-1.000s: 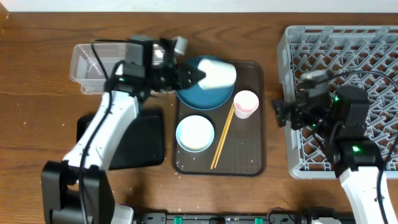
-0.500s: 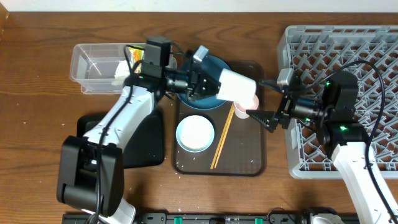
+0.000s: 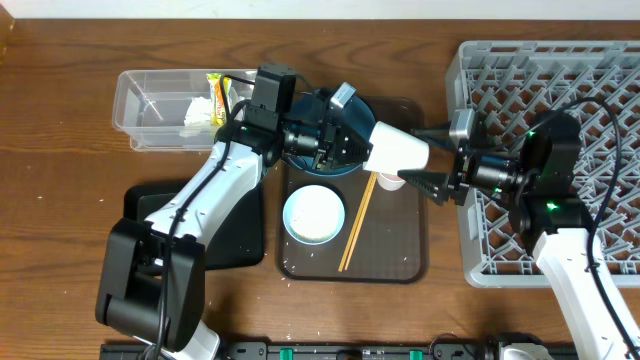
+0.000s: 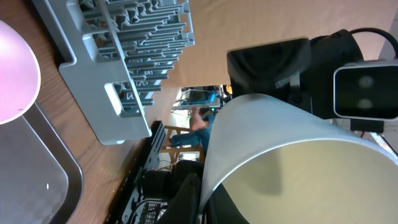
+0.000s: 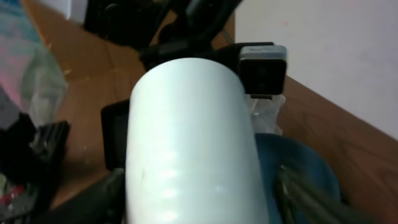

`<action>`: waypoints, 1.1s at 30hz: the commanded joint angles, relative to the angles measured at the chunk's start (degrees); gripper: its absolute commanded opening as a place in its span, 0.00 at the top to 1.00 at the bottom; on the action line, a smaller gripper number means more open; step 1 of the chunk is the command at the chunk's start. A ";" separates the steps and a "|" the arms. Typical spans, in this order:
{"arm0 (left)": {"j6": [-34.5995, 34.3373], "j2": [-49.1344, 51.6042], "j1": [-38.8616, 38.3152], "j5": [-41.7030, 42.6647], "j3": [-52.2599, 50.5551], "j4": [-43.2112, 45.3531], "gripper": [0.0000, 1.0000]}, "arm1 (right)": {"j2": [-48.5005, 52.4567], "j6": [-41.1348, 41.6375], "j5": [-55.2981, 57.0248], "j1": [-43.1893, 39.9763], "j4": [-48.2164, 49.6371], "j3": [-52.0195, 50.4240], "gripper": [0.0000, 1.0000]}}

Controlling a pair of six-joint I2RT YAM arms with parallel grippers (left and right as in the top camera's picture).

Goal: Sort waste into correct bins and load items into the dishwasher rack
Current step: 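Hand the white cup from the left gripper to the right gripper, then place the white cup into the dish rack with the right gripper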

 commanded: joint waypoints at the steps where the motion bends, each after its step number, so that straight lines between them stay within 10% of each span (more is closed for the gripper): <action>1: -0.09 -0.24 -0.35 0.63 0.61 0.13 0.95 | 0.00 0.42 -1.29 0.48 -0.07 1.05 0.35; 12: -0.07 -0.26 -0.35 0.63 0.61 0.39 0.90 | 0.02 0.39 -1.22 0.48 -1.09 1.05 0.41; 17: 1.60 -0.26 -0.33 -2.05 0.61 0.55 0.57 | 0.02 0.39 -0.44 0.48 -2.36 1.05 0.43; 24: 10.78 -0.26 0.55 -16.13 0.61 -3.96 0.46 | 0.00 4.13 13.97 0.20 -8.28 1.05 0.50; 29: 22.01 -1.44 3.34 -38.40 0.63 -18.29 0.36 | -0.83 12.66 26.47 -2.58 -8.63 1.86 0.96; 33: 26.08 -4.39 4.57 -53.75 0.63 -28.98 0.35 | -2.19 16.57 31.82 -6.34 -11.13 4.50 0.99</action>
